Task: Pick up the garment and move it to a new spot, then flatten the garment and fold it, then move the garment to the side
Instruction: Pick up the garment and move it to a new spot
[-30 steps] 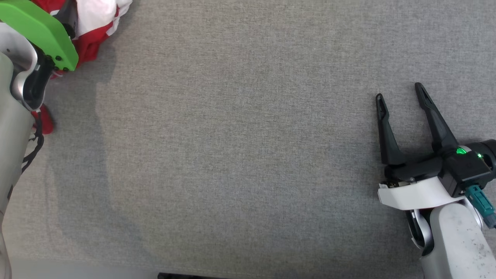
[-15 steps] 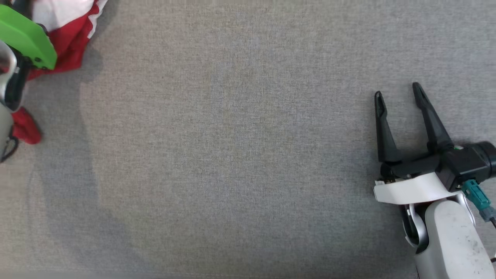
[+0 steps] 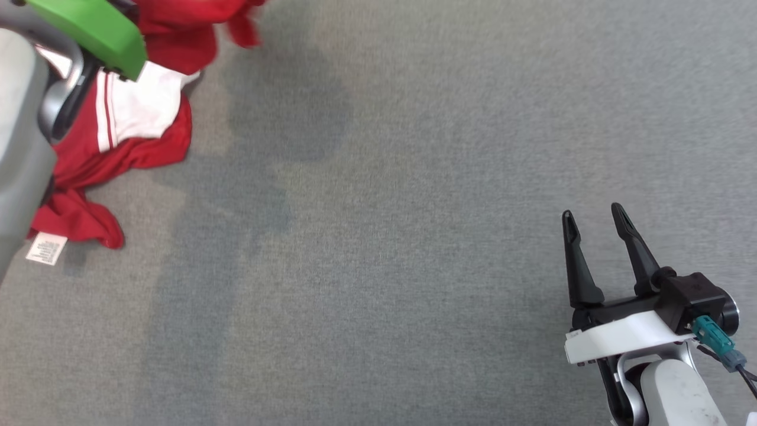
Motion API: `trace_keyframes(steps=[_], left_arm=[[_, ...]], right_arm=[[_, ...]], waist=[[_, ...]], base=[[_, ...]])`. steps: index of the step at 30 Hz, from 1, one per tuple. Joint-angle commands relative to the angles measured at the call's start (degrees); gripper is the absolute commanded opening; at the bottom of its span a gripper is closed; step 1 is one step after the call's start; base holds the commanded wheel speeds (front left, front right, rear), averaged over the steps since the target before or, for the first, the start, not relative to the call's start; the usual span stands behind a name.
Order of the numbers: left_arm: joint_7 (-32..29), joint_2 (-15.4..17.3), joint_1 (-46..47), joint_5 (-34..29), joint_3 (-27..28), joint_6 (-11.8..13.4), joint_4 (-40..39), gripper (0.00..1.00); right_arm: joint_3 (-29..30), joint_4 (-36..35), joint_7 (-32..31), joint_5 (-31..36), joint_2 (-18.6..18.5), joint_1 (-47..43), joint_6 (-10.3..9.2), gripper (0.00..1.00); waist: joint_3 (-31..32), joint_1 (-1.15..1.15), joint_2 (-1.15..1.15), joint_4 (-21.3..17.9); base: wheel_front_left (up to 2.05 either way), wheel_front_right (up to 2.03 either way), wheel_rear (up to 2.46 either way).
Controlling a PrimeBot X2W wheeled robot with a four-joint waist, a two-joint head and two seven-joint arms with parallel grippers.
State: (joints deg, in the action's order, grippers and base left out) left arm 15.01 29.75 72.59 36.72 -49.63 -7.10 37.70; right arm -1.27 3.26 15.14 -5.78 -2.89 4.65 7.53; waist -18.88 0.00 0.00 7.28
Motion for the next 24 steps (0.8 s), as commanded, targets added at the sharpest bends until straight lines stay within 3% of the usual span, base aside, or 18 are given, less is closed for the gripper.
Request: trace_keyframes(steps=[1, 10, 16, 24], left_arm=[[-0.35, -0.35, -0.59, -0.22, -0.34, 0.02, -1.35, 0.00], [-5.49, -3.95, -4.69, 1.62, -3.23, 1.71, -8.58, 0.00], [-6.35, -8.29, -12.39, 4.16, -4.90, 5.47, -11.31, 0.00], [-4.68, -15.09, -22.08, 4.38, -9.58, 8.26, -7.74, 0.00]], right_arm=[[-0.20, -0.06, 0.03, -0.77, -0.02, -1.08, -0.07, 1.00], [-0.37, -0.95, 0.03, -3.23, -0.02, -2.54, -0.07, 1.00], [0.22, -1.80, 0.03, -4.44, -0.01, -2.58, -0.07, 1.00], [-0.77, -2.36, 0.03, -6.36, 0.02, -1.83, -0.07, 1.00]], waist=[[8.22, 0.00, 0.00, -3.59], [9.83, 0.00, 0.00, -11.77], [6.73, 0.00, 0.00, -17.69], [1.84, 0.00, 0.00, -22.95]], base=[[0.00, 0.00, 0.00], [0.00, 0.00, 0.00], [0.00, 0.00, 0.00], [0.00, 0.00, 0.00]])
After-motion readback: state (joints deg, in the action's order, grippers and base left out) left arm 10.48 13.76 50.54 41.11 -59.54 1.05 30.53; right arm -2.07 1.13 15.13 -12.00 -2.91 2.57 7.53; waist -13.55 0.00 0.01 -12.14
